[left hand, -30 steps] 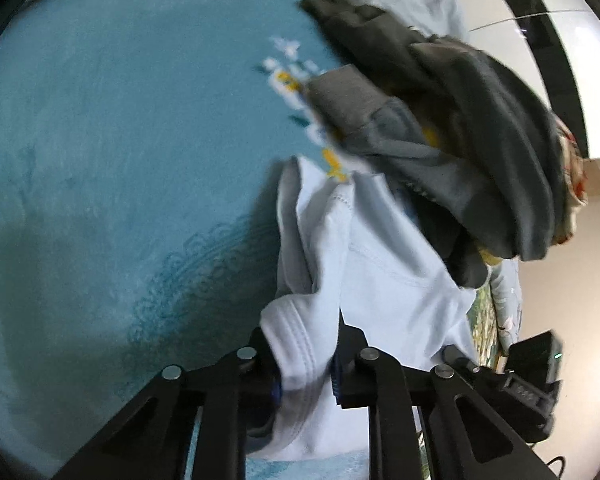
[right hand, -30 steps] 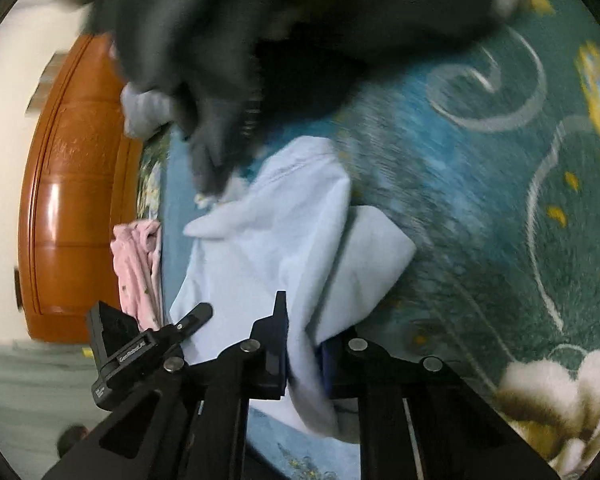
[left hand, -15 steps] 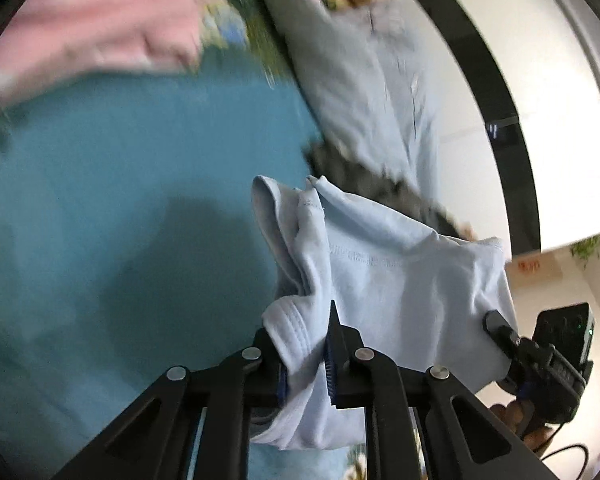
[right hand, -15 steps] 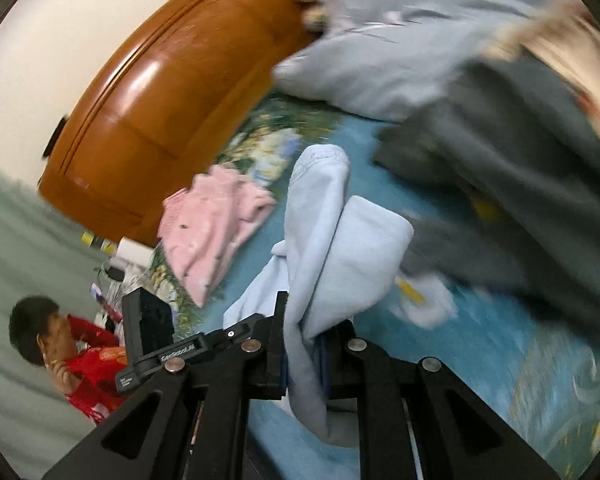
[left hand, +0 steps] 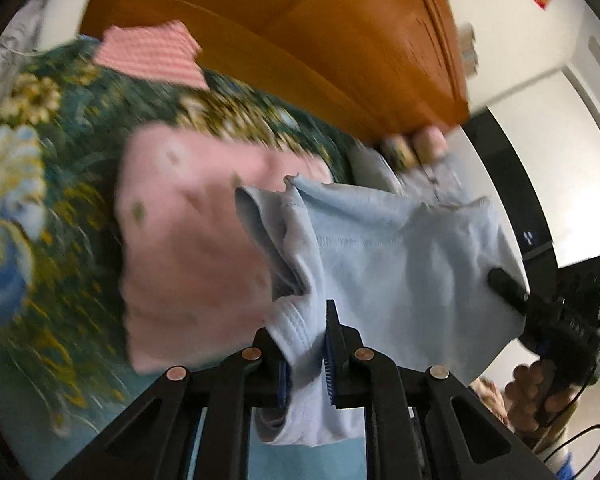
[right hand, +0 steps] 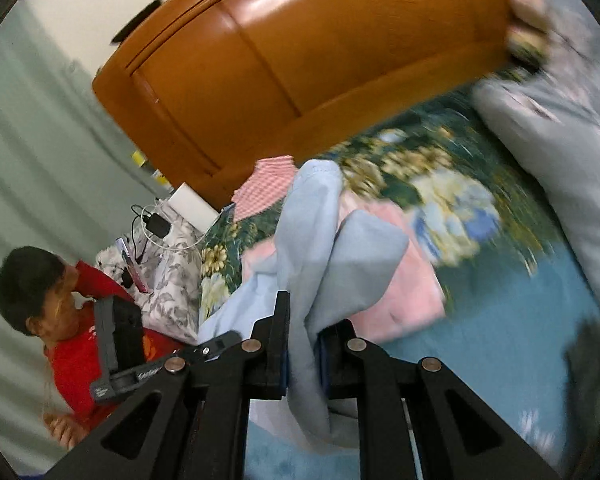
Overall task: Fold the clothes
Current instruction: 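Carry the held shirt with both grippers onto the pink folded stack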
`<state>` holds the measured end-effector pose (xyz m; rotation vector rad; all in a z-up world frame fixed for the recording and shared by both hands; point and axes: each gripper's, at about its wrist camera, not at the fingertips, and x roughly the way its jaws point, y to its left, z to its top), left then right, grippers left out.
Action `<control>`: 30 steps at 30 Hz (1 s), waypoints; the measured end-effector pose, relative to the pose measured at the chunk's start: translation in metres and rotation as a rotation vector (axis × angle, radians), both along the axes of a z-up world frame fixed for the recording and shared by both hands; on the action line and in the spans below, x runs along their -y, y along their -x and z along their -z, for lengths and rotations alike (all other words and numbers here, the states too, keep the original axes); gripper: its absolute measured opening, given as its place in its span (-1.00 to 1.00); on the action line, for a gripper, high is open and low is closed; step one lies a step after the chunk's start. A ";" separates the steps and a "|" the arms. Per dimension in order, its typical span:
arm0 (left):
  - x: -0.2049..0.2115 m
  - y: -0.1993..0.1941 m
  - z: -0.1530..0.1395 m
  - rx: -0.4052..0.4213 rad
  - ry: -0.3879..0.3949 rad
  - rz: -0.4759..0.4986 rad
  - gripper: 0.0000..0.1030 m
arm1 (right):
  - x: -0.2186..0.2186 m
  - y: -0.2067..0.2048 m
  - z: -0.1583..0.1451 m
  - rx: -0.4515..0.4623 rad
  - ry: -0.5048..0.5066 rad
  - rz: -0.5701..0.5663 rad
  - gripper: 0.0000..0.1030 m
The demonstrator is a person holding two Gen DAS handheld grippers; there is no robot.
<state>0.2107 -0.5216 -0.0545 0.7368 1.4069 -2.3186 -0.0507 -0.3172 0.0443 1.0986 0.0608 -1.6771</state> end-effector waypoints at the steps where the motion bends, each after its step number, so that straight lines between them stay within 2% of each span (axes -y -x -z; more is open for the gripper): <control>1: 0.010 -0.004 -0.001 -0.003 0.004 -0.026 -0.69 | 0.021 0.003 -0.004 -0.013 -0.001 -0.027 -0.77; 3: 0.029 -0.013 -0.001 -0.012 0.004 -0.071 -0.69 | 0.036 0.012 0.007 -0.020 -0.028 -0.030 -0.77; 8: 0.065 -0.004 0.013 -0.009 0.003 -0.146 -0.69 | 0.074 0.034 0.034 -0.036 -0.095 -0.038 -0.77; 14: 0.078 0.020 0.052 0.086 -0.035 -0.120 -0.71 | 0.121 0.060 0.066 -0.055 -0.176 -0.047 -0.77; 16: 0.076 0.025 0.062 0.120 -0.029 -0.099 -0.71 | 0.118 0.069 0.084 -0.033 -0.206 -0.021 -0.77; 21: 0.080 0.014 0.077 0.059 -0.091 -0.098 -0.64 | 0.102 0.082 0.110 0.036 -0.224 -0.016 -0.76; 24: 0.081 0.007 0.079 0.044 -0.125 -0.096 -0.63 | 0.096 0.087 0.111 0.069 -0.216 -0.031 -0.71; 26: 0.079 0.003 0.080 0.053 -0.128 -0.105 -0.52 | 0.091 0.091 0.107 0.064 -0.215 -0.013 -0.65; 30: 0.075 -0.015 0.074 0.079 -0.124 -0.171 -0.44 | 0.082 0.096 0.098 0.043 -0.208 0.030 -0.64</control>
